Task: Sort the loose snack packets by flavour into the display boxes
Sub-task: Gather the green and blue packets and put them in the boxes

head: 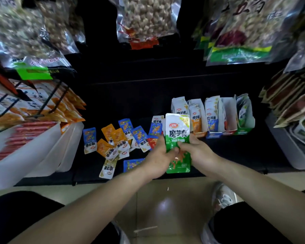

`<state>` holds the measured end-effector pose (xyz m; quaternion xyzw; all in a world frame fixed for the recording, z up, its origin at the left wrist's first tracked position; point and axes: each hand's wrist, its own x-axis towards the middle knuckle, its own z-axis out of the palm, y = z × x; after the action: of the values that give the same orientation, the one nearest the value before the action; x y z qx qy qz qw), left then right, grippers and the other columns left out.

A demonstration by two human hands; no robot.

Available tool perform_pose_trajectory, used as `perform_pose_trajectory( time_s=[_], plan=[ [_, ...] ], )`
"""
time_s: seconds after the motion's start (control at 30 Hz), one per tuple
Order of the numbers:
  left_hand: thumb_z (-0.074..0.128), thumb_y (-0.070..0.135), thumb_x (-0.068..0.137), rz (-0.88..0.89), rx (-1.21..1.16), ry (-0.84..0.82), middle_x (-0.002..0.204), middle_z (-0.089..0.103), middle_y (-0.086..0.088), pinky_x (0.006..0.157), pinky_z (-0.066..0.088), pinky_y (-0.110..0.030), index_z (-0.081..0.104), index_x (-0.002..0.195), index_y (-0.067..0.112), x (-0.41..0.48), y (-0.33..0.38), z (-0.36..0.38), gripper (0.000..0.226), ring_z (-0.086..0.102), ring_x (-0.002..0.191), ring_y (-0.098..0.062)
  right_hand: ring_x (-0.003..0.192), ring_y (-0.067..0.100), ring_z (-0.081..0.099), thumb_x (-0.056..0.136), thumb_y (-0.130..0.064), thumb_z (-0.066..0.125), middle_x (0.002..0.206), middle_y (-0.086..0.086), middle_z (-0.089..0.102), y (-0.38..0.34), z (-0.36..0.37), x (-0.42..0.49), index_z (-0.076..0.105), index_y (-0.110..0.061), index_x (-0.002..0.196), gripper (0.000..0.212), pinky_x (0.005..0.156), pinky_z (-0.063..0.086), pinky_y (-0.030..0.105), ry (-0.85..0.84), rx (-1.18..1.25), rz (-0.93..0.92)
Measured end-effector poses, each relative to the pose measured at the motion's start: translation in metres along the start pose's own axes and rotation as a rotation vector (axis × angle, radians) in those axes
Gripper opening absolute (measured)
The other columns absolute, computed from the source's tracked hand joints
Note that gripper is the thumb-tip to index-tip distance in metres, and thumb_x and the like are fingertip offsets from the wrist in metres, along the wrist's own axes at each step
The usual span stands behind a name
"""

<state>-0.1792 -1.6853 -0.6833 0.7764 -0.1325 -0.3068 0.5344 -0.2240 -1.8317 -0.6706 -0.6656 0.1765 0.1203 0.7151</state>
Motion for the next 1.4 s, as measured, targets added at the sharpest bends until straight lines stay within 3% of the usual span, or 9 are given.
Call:
perform_pose_trajectory(
  time_s=[0.13, 0.23, 0.33, 0.47, 0.67, 0.8, 1.03, 1.17, 1.4],
  plan=[
    [0.06, 0.023, 0.098, -0.063, 0.033, 0.023, 0.113, 0.065, 0.01, 0.084, 0.05, -0.023, 0.043, 0.124, 0.032, 0.028, -0.004, 0.012, 0.032, 0.062, 0.102, -0.007, 0.112, 0.015, 0.06, 0.104, -0.03, 0.049, 0.107, -0.015, 0.065, 0.003, -0.047, 0.009, 0.061, -0.034, 0.109, 0.013, 0.094, 0.045, 0.032, 0.024, -0.447, 0.046],
    [0.063, 0.022, 0.094, -0.091, 0.111, 0.077, 0.1, 0.062, 0.016, 0.067, 0.043, -0.014, 0.05, 0.117, 0.028, 0.069, -0.004, 0.029, 0.027, 0.058, 0.086, 0.004, 0.109, 0.018, 0.059, 0.101, -0.037, 0.055, 0.111, -0.003, 0.064, 0.004, -0.095, 0.01, 0.063, -0.02, 0.117, 0.025, 0.096, 0.044, 0.032, 0.122, -0.774, 0.078],
    [0.068, 0.023, 0.088, -0.095, 0.142, 0.085, 0.114, 0.067, 0.007, 0.077, 0.046, -0.023, 0.057, 0.124, 0.026, 0.114, 0.007, 0.063, 0.037, 0.062, 0.095, -0.009, 0.112, 0.022, 0.059, 0.098, -0.036, 0.058, 0.119, 0.005, 0.064, 0.014, -0.148, 0.007, 0.064, -0.012, 0.121, 0.034, 0.097, 0.045, 0.033, 0.212, -0.932, 0.16],
    [0.071, 0.022, 0.085, -0.096, 0.144, 0.104, 0.114, 0.059, 0.009, 0.083, 0.041, -0.023, 0.056, 0.125, 0.024, 0.177, 0.027, 0.123, 0.042, 0.055, 0.099, -0.011, 0.112, 0.028, 0.06, 0.098, -0.037, 0.057, 0.117, 0.01, 0.066, 0.032, -0.211, 0.002, 0.067, -0.011, 0.109, 0.03, 0.089, 0.045, 0.031, 0.287, -0.985, 0.291],
    [0.079, 0.042, 0.066, -0.034, 0.171, 0.115, 0.12, 0.068, -0.001, 0.089, 0.056, -0.041, 0.06, 0.123, 0.02, 0.282, 0.046, 0.208, 0.064, 0.066, 0.106, -0.024, 0.117, 0.029, 0.056, 0.098, -0.042, 0.05, 0.126, 0.007, 0.054, 0.065, -0.249, -0.002, 0.056, -0.019, 0.127, 0.037, 0.088, 0.043, 0.032, 0.286, -0.991, 0.402],
    [0.084, 0.026, 0.075, 0.035, 0.163, 0.152, 0.105, 0.071, -0.002, 0.078, 0.055, -0.035, 0.063, 0.102, 0.021, 0.313, 0.057, 0.246, 0.035, 0.068, 0.096, -0.022, 0.12, 0.031, 0.056, 0.096, -0.045, 0.049, 0.128, 0.005, 0.051, 0.08, -0.263, 0.001, 0.054, -0.023, 0.129, 0.04, 0.095, 0.046, 0.037, 0.3, -0.999, 0.433],
    [0.074, 0.036, 0.087, 0.166, 0.349, 0.217, 0.122, 0.067, -0.008, 0.078, 0.047, -0.033, 0.058, 0.125, 0.013, 0.334, 0.047, 0.27, 0.047, 0.062, 0.11, -0.03, 0.117, 0.032, 0.057, 0.098, -0.044, 0.046, 0.128, 0.006, 0.052, 0.087, -0.281, 0.007, 0.052, -0.021, 0.132, 0.042, 0.092, 0.049, 0.041, 0.334, -0.985, 0.437],
    [0.072, 0.052, 0.081, 0.166, 0.572, 0.252, 0.108, 0.073, -0.006, 0.081, 0.057, -0.042, 0.065, 0.112, 0.02, 0.349, 0.033, 0.274, 0.045, 0.067, 0.103, -0.031, 0.118, 0.03, 0.057, 0.099, -0.045, 0.045, 0.13, 0.004, 0.052, 0.086, -0.28, 0.013, 0.051, -0.022, 0.133, 0.042, 0.091, 0.049, 0.039, 0.34, -1.0, 0.441],
    [0.073, 0.039, 0.086, 0.149, 0.603, 0.17, 0.104, 0.073, -0.009, 0.078, 0.058, -0.04, 0.066, 0.11, 0.014, 0.352, 0.042, 0.283, 0.035, 0.069, 0.098, -0.03, 0.117, 0.027, 0.058, 0.097, -0.044, 0.044, 0.128, 0.0, 0.059, 0.083, -0.272, 0.02, 0.055, -0.024, 0.127, 0.037, 0.088, 0.049, 0.036, 0.348, -1.029, 0.431]
  ],
)
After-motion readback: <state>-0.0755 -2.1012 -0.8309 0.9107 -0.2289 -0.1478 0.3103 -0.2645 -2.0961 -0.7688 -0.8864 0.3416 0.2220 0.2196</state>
